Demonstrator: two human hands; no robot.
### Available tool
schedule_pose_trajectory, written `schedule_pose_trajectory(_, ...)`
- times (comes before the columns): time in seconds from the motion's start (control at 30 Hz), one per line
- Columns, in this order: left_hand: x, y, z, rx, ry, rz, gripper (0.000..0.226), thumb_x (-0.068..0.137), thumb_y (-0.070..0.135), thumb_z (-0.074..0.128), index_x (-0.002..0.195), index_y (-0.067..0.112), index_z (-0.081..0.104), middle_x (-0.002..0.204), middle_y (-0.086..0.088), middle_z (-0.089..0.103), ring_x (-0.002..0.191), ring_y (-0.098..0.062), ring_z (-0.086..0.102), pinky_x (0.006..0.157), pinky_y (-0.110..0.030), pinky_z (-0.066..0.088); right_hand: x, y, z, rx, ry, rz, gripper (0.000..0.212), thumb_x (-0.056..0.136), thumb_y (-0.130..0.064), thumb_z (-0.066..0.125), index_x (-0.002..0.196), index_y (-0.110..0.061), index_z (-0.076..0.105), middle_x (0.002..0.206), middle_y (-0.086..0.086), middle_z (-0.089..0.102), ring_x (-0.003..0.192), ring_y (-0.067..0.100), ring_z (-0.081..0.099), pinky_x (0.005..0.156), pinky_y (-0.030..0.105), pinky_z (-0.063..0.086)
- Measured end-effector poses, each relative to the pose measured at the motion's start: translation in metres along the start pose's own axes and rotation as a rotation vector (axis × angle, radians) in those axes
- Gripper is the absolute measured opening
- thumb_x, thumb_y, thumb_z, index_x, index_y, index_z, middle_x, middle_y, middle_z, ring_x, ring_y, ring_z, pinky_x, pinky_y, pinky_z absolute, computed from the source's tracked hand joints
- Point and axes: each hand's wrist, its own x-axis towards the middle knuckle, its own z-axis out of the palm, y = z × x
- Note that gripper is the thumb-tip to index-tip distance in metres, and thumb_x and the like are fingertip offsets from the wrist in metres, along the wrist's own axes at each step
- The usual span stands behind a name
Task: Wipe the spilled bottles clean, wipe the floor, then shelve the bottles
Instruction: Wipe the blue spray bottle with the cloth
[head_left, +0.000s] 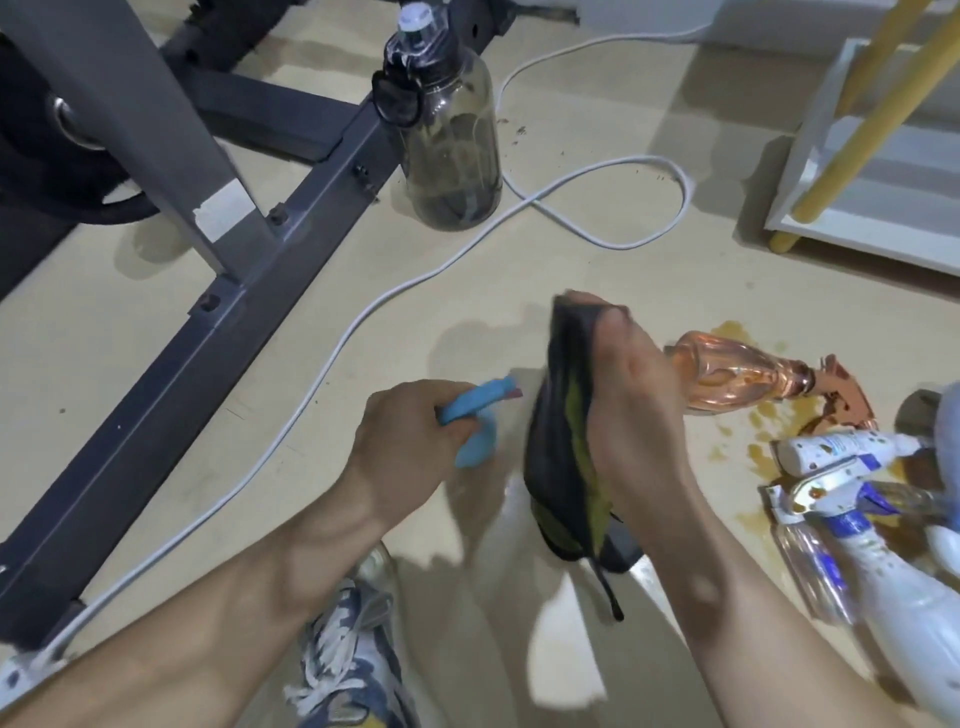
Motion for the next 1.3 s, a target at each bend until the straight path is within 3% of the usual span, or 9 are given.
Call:
schedule_pose_trajectory(0.1, -0.004, 0.001, 0.009, 0.049, -0.005, 0.137, 0.022, 0.081, 0.010, 0.067, 0.069, 0.029, 0.066, 0.074, 0.010, 0.067, 0.072, -0.007, 0.058, 0.062, -0.013, 0.040, 0.000, 0.013, 0.015, -0.583, -0.475, -0.229, 0.037, 0.106, -0.032, 0.034, 0.128, -0.015, 0.057, 0.120, -0.011, 0.062, 0.115, -0.003, 0.053, 0.094, 0.019, 0.039)
schedule_pose_trajectory(0.17, -0.004, -0.004, 0.013, 0.014, 0.005, 0.067, 0.020, 0.081, 0.011, 0.064, 0.064, 0.020, 0.060, 0.062, 0.001, 0.061, 0.058, -0.010, 0.046, 0.055, -0.021, 0.038, 0.001, 0.029, 0.014, -0.911, -0.709, -0.244, 0.037, 0.105, -0.039, 0.031, 0.126, -0.017, 0.052, 0.115, -0.004, 0.062, 0.101, 0.020, 0.058, 0.077, 0.034, 0.039)
schedule_pose_trajectory(0.3, 0.003, -0.007, 0.016, -0.035, -0.022, 0.061, 0.015, 0.079, 0.013, 0.063, 0.066, 0.021, 0.063, 0.057, 0.002, 0.054, 0.058, -0.005, 0.036, 0.055, -0.026, 0.037, 0.011, 0.021, 0.012, -1.161, -0.837, -0.213, 0.032, 0.104, -0.043, 0.035, 0.113, -0.014, 0.046, 0.088, -0.004, 0.051, 0.071, 0.023, 0.049, 0.066, 0.037, 0.042)
schedule_pose_trajectory(0.47, 0.018, 0.001, 0.015, 0.070, -0.039, 0.154, 0.012, 0.082, 0.017, 0.064, 0.070, 0.016, 0.064, 0.062, -0.001, 0.060, 0.061, -0.014, 0.049, 0.059, -0.026, 0.040, 0.020, 0.020, 0.005, -1.256, -0.734, -0.257, 0.036, 0.103, -0.049, 0.034, 0.118, -0.022, 0.052, 0.097, 0.005, 0.061, 0.082, 0.030, 0.061, 0.073, 0.040, 0.050)
schedule_pose_trajectory(0.63, 0.018, 0.004, 0.014, 0.058, 0.039, 0.200, 0.021, 0.082, 0.018, 0.072, 0.103, 0.020, 0.076, 0.100, 0.000, 0.074, 0.091, -0.015, 0.064, 0.084, -0.024, 0.047, 0.018, 0.018, -0.030, -1.068, -0.612, -0.143, 0.025, 0.099, -0.039, 0.050, 0.109, -0.024, 0.067, 0.092, 0.001, 0.070, 0.086, 0.028, 0.064, 0.074, 0.037, 0.048)
schedule_pose_trajectory(0.8, 0.047, -0.006, -0.006, -0.069, 0.106, 0.076, 0.020, 0.083, 0.019, 0.068, 0.079, 0.039, 0.068, 0.082, 0.014, 0.069, 0.079, -0.005, 0.060, 0.067, -0.015, 0.044, 0.009, 0.020, -0.082, -0.247, -0.452, 0.420, 0.031, 0.097, -0.027, 0.058, 0.092, 0.002, 0.067, 0.082, 0.017, 0.068, 0.074, 0.022, 0.061, 0.073, 0.041, 0.050)
schedule_pose_trajectory(1.0, 0.065, -0.014, -0.012, 0.269, 0.082, 0.060, 0.026, 0.088, 0.028, 0.058, 0.113, 0.025, 0.062, 0.093, 0.003, 0.064, 0.097, -0.024, 0.053, 0.073, -0.031, 0.044, -0.031, 0.018, -0.088, 0.223, -0.136, 0.623, 0.033, 0.096, -0.029, 0.052, 0.107, -0.004, 0.071, 0.102, 0.017, 0.074, 0.086, 0.024, 0.072, 0.075, 0.028, 0.059)
schedule_pose_trajectory(1.17, 0.053, -0.014, -0.019, 0.212, 0.053, 0.075, 0.027, 0.088, 0.026, 0.059, 0.115, 0.027, 0.058, 0.101, 0.008, 0.065, 0.093, -0.018, 0.058, 0.073, -0.030, 0.043, -0.063, 0.010, -0.086, 0.043, -0.016, 0.470, 0.027, 0.101, -0.018, 0.050, 0.098, 0.002, 0.069, 0.089, 0.012, 0.075, 0.079, 0.019, 0.066, 0.076, 0.030, 0.050)
schedule_pose_trajectory(1.3, 0.043, -0.004, -0.028, 0.286, 0.075, 0.054, 0.056, 0.088, 0.028, 0.067, 0.136, 0.012, 0.045, 0.119, -0.004, 0.057, 0.108, -0.029, 0.054, 0.081, -0.032, 0.039, -0.083, -0.012, -0.087, -0.580, -0.085, -0.003, 0.020, 0.099, -0.012, 0.054, 0.104, -0.018, 0.072, 0.088, -0.008, 0.067, 0.087, 0.011, 0.057, 0.075, 0.017, 0.043)
